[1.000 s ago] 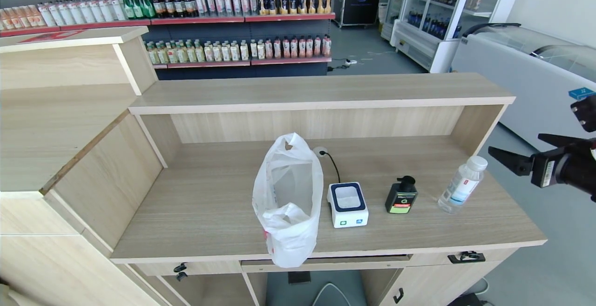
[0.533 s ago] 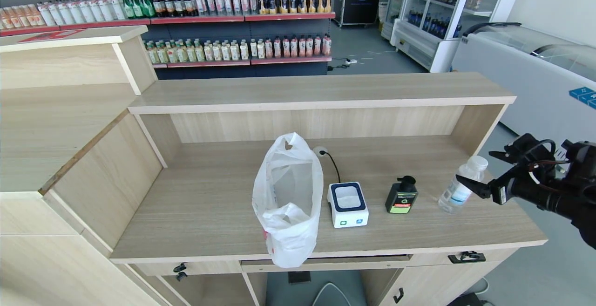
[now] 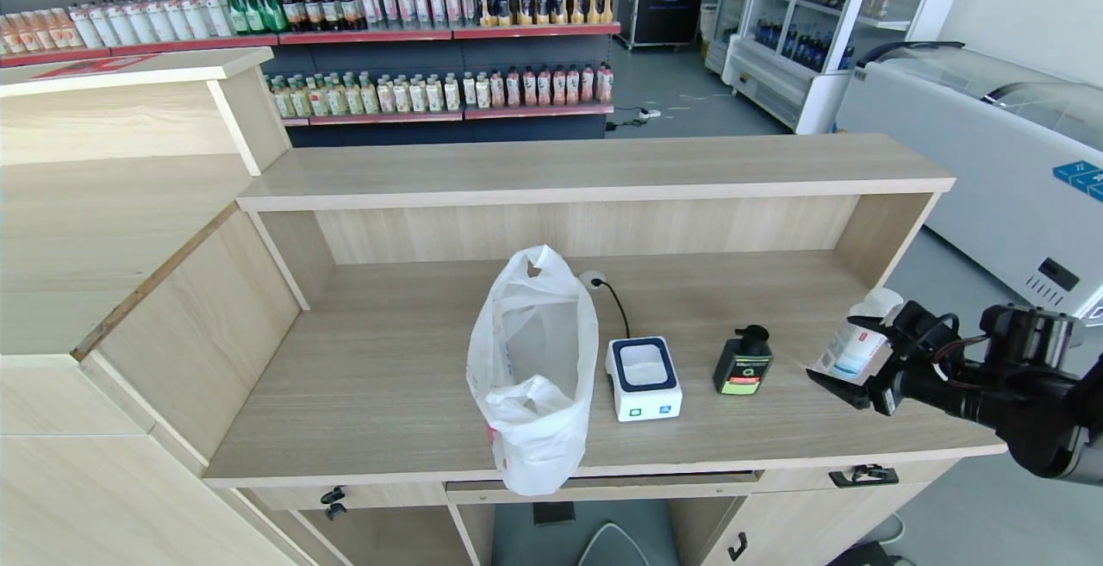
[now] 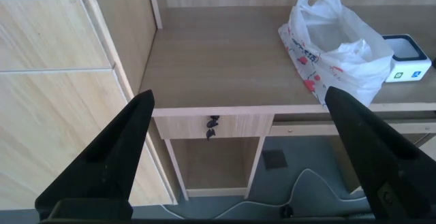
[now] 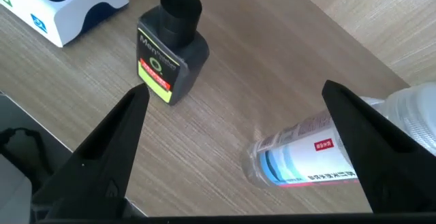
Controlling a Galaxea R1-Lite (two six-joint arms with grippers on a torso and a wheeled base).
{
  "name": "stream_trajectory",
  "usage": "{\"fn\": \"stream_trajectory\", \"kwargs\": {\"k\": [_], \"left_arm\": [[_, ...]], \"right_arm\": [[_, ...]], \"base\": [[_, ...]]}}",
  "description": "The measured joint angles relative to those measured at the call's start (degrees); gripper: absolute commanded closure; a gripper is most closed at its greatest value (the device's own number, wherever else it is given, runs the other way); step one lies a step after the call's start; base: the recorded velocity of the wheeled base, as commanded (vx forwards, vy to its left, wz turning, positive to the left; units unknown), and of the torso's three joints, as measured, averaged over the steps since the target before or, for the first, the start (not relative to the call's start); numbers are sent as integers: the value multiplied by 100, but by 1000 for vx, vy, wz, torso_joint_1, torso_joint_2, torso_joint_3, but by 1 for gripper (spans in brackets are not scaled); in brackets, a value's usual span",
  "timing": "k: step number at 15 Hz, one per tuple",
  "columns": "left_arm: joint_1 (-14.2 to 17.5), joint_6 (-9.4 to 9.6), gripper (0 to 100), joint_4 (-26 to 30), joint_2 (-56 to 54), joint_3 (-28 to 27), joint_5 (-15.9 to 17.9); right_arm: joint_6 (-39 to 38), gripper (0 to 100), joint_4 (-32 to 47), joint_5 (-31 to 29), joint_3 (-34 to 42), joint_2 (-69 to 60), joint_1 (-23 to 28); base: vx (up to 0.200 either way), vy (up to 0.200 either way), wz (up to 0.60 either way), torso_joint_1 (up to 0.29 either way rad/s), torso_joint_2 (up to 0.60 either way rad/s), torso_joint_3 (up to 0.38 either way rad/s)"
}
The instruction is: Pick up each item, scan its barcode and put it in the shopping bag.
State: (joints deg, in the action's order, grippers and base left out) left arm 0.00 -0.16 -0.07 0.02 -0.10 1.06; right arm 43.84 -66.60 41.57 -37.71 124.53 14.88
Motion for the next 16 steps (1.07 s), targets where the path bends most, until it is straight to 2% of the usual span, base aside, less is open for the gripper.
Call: {"fn": "stream_trajectory", "kwargs": {"k": [9,16], "left_arm": [[0,0,0,0,0,0,0],[0,0,0,0,0,0,0]], "right_arm": [[15,0,-202,315,-702,855,-157],[-27,0,-163,438,-1193,1364,-469]], "base": [[0,0,0,0,0,0],[0,0,0,0,0,0]]}}
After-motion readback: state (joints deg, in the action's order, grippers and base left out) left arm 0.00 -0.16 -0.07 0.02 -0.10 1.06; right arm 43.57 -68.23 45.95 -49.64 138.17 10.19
